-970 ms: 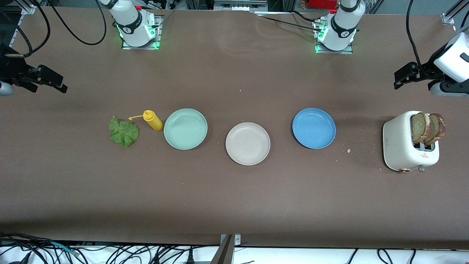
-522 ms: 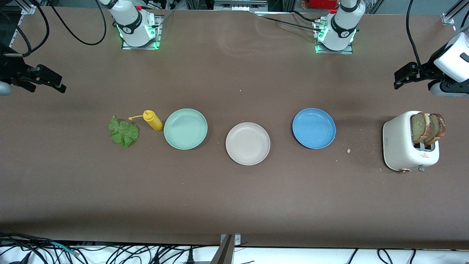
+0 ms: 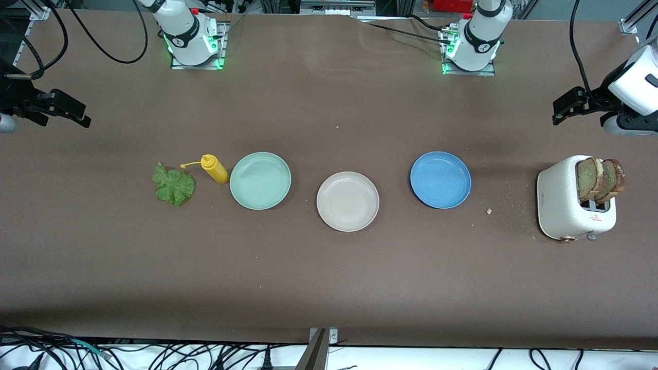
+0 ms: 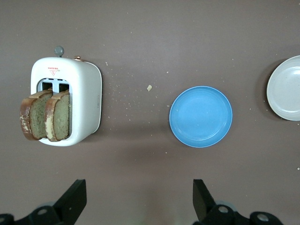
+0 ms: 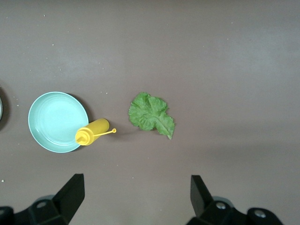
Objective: Make sandwich in beige plate with both arms
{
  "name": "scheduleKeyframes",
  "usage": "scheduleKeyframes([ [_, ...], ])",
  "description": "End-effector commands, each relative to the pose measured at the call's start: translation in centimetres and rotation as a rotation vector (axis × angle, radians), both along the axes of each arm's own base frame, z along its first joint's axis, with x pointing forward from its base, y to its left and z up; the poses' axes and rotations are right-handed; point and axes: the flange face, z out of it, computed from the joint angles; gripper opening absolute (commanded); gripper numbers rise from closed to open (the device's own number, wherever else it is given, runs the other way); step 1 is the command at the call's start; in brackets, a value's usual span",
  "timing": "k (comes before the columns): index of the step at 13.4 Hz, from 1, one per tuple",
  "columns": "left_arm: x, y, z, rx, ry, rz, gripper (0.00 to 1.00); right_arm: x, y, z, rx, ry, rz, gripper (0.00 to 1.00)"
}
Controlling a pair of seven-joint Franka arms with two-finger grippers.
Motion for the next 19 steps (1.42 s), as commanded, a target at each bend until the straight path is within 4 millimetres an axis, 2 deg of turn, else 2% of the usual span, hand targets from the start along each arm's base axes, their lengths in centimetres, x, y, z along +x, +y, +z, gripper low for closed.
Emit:
scheduleKeyframes([
  [1, -0.1, 0.1, 0.3, -0.034, -0.002, 0.0, 1.0, 0.0, -0.5, 0.7, -0.013, 0.003, 0.002, 1.0],
  [3, 0.0, 0.2, 0.2, -0.035, 0.0, -0.005, 1.0, -0.4, -0.8, 0.8, -0.018, 0.024, 0.0, 1.0],
  [5, -0.1, 0.2, 0.3, -0.035, -0.002, -0.005, 1.0, -1.9, -2.2, 1.3, -0.013, 0.075, -0.029, 1.0],
  [16, 0.0, 0.1, 0.1, -0.034, 0.001, -0.005, 1.0, -1.6, -2.1, 1.1, -0.003, 0.069, -0.035, 1.0],
  [19, 0.0, 0.1, 0.1, -0.034, 0.001, -0.005, 1.0, -0.8, -1.7, 0.9, -0.012, 0.041, -0.021, 1.0],
])
